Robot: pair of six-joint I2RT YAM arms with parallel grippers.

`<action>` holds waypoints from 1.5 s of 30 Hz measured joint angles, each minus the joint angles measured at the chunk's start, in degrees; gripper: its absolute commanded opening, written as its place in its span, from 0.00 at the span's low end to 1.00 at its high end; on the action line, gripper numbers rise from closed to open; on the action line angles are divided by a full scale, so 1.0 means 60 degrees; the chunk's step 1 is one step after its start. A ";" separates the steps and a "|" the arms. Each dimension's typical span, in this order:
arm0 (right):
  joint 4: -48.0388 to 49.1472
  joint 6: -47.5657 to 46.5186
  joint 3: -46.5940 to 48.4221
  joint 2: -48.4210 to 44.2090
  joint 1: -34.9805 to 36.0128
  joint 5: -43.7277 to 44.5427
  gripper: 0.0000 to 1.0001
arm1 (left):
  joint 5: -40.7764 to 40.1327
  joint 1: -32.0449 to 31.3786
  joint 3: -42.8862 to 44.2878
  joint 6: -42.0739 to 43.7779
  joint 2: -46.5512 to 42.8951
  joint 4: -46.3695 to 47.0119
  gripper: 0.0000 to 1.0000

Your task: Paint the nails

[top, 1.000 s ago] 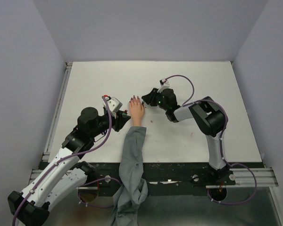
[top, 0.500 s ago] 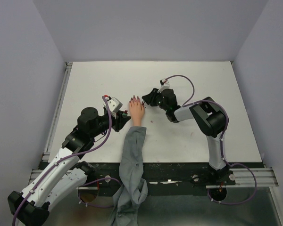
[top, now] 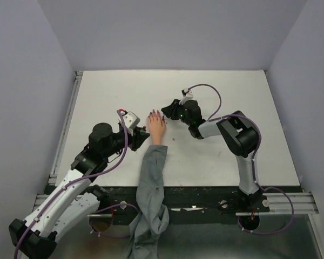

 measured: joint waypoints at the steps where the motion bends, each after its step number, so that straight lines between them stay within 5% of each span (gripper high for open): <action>1: -0.0015 -0.0007 0.0015 0.0007 0.0000 0.0004 0.01 | 0.0000 0.0000 0.0000 0.0000 0.0000 0.0000 0.00; 45: -0.0484 -0.0244 0.0408 0.0379 0.0080 0.0248 0.01 | 0.0000 0.0000 0.0000 0.0004 0.0000 0.0000 0.00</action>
